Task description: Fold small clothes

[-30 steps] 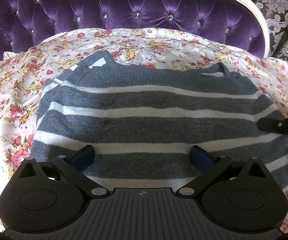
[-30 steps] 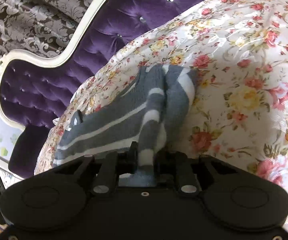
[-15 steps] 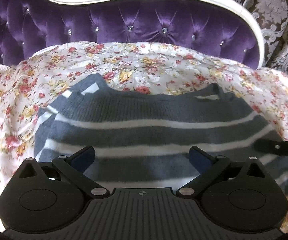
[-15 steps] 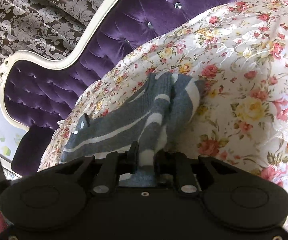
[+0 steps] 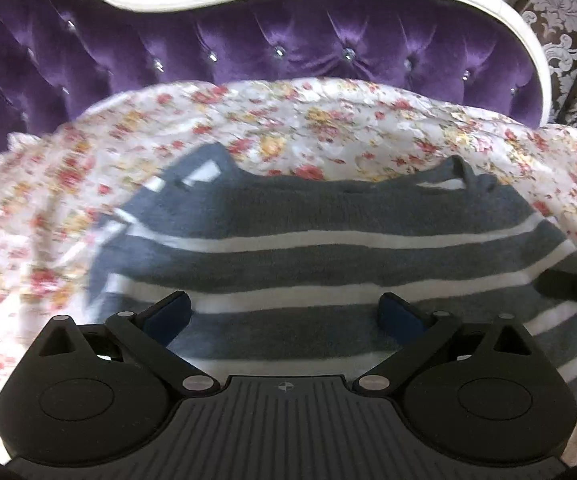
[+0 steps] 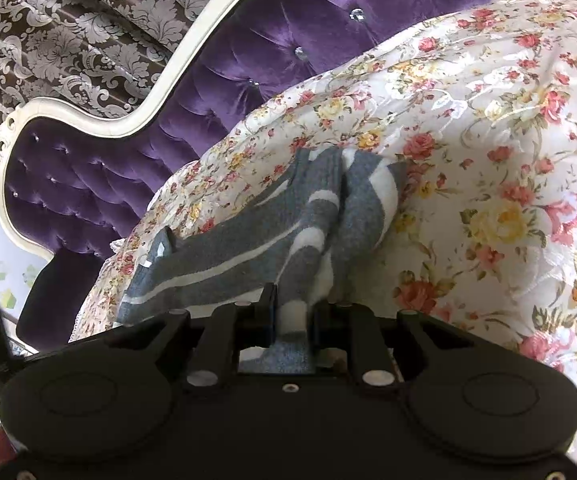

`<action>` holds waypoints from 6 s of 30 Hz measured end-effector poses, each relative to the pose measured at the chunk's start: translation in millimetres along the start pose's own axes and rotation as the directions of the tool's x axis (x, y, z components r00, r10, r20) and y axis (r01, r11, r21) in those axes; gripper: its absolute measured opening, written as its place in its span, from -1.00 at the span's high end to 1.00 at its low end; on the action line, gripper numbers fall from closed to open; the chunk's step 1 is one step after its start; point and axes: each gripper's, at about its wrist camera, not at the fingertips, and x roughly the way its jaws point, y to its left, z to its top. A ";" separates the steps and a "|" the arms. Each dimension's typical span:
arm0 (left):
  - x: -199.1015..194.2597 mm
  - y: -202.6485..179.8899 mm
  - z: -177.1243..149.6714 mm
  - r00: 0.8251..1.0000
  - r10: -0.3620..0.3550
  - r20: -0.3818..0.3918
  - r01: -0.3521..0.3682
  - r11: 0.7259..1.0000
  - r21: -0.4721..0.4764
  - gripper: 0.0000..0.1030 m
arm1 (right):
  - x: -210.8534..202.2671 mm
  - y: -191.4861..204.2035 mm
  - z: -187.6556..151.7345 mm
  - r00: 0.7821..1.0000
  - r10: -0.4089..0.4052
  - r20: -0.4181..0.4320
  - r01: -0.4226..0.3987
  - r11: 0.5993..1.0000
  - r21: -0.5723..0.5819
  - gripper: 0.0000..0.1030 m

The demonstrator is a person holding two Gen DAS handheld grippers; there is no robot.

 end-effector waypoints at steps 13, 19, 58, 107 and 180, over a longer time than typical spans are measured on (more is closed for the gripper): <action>-66.8 41.3 -33.8 0.994 -0.021 0.104 0.031 0.995 -0.099 -0.96 | 2.4 -3.0 -3.8 1.000 -0.023 0.011 0.023 1.000 0.020 0.47; -68.8 57.7 -46.3 0.997 -0.009 0.075 0.019 0.992 -0.128 -0.96 | 2.5 -3.3 -5.1 1.000 -0.027 0.016 0.026 0.999 0.026 0.47; -57.0 148.3 -50.2 0.998 -0.031 0.047 0.042 0.970 -0.240 -0.96 | 4.0 18.3 -6.9 0.990 -0.136 0.049 0.139 0.988 -0.068 0.57; -72.6 198.7 -48.8 0.991 -0.077 0.110 0.116 0.902 -0.416 -0.96 | 75.7 228.0 -39.6 0.993 0.111 -0.051 -0.121 0.862 -0.492 0.03; -1.4 145.8 -50.5 0.888 -0.450 0.092 0.442 0.784 -0.437 -0.95 | 108.4 106.1 -43.6 0.957 0.284 -0.054 -0.289 0.946 -0.146 -0.68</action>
